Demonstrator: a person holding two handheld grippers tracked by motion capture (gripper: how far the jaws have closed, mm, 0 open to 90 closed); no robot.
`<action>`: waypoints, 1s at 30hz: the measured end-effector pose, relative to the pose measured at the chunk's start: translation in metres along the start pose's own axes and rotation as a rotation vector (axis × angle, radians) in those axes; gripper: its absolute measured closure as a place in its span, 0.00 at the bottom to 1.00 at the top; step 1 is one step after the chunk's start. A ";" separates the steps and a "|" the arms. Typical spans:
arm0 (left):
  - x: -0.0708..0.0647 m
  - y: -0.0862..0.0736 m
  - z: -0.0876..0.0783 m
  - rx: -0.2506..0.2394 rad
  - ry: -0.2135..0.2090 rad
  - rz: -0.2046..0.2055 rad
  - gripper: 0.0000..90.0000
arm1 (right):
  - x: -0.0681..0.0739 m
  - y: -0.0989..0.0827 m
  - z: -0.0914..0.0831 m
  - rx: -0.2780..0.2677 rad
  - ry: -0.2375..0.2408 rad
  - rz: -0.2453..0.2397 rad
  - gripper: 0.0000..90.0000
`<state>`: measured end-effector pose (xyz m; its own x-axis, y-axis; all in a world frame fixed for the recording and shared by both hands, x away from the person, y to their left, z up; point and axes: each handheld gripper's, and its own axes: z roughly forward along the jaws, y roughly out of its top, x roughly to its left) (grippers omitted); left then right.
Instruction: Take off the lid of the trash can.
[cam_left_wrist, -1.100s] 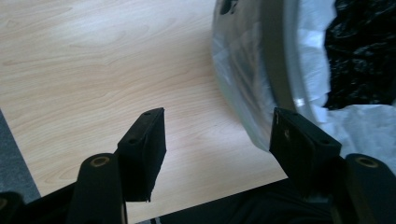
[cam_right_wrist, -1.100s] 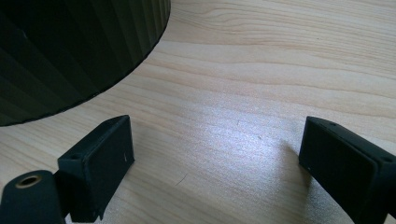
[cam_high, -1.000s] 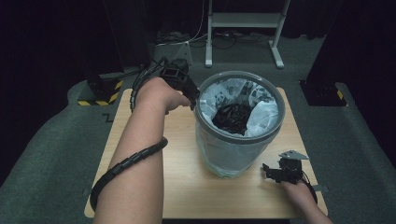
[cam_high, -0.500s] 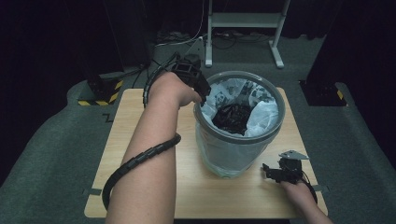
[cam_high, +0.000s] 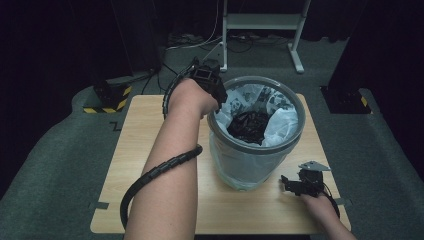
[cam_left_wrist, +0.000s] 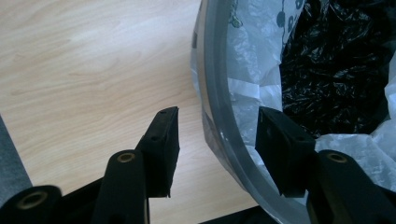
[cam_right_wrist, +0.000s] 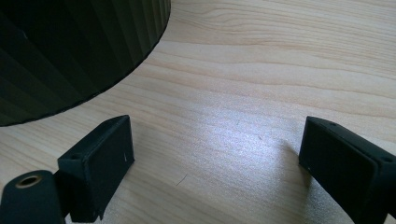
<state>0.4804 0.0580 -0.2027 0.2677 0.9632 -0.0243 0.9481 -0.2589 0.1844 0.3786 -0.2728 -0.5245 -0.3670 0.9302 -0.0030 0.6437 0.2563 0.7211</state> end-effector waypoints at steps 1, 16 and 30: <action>-0.001 0.000 0.001 -0.002 0.000 -0.002 0.55 | 0.000 0.000 0.000 0.000 0.000 0.001 0.11; -0.009 0.006 0.013 0.027 0.037 -0.028 0.70 | 0.000 0.000 0.000 -0.001 0.000 -0.002 0.11; -0.007 0.007 0.018 0.022 0.043 -0.024 0.78 | -0.001 0.001 0.001 -0.001 0.004 -0.012 0.11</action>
<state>0.4884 0.0477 -0.2187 0.2376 0.9713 0.0138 0.9580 -0.2366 0.1623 0.3797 -0.2732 -0.5245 -0.3770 0.9262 -0.0090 0.6386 0.2669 0.7218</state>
